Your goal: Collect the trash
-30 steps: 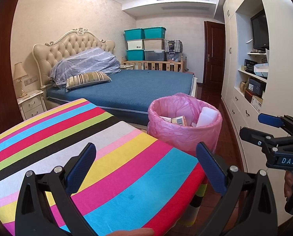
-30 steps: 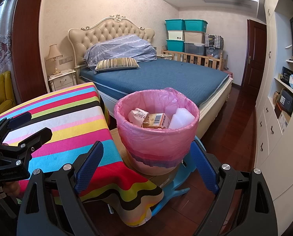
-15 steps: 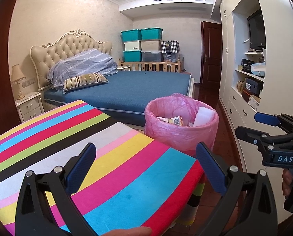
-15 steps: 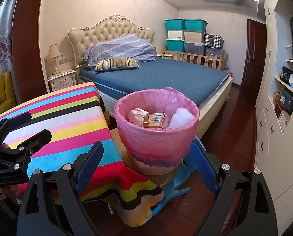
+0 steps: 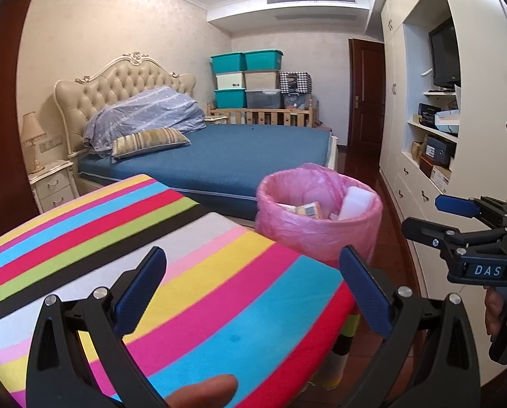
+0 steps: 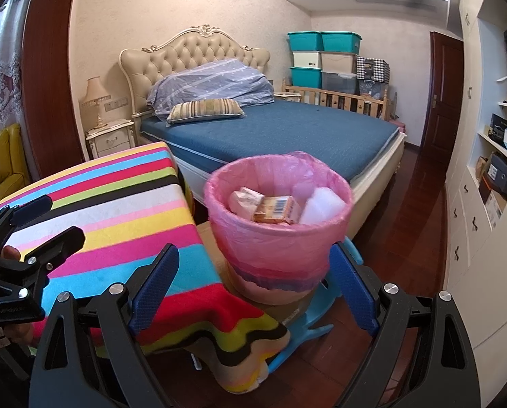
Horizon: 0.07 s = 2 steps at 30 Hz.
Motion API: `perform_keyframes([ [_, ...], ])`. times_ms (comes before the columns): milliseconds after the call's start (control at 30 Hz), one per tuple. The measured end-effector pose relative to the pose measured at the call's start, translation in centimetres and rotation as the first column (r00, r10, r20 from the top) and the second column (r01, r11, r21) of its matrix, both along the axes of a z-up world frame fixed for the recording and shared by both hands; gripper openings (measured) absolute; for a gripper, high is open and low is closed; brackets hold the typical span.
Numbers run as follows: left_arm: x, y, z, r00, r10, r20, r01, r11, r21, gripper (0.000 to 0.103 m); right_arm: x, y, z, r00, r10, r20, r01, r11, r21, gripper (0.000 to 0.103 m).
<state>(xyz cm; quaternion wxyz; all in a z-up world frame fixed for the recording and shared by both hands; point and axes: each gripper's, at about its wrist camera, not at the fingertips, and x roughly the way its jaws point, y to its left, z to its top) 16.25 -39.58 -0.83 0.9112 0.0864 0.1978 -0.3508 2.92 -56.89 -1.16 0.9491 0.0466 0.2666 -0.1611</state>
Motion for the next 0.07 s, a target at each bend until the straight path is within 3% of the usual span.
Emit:
perform_keyframes([
  [67, 1.2, 2.4, 0.5, 0.999, 0.048, -0.009, -0.048, 0.999, -0.008, 0.098, 1.7, 1.5, 0.1, 0.998, 0.054, -0.013, -0.053, 0.998, 0.019, 0.084],
])
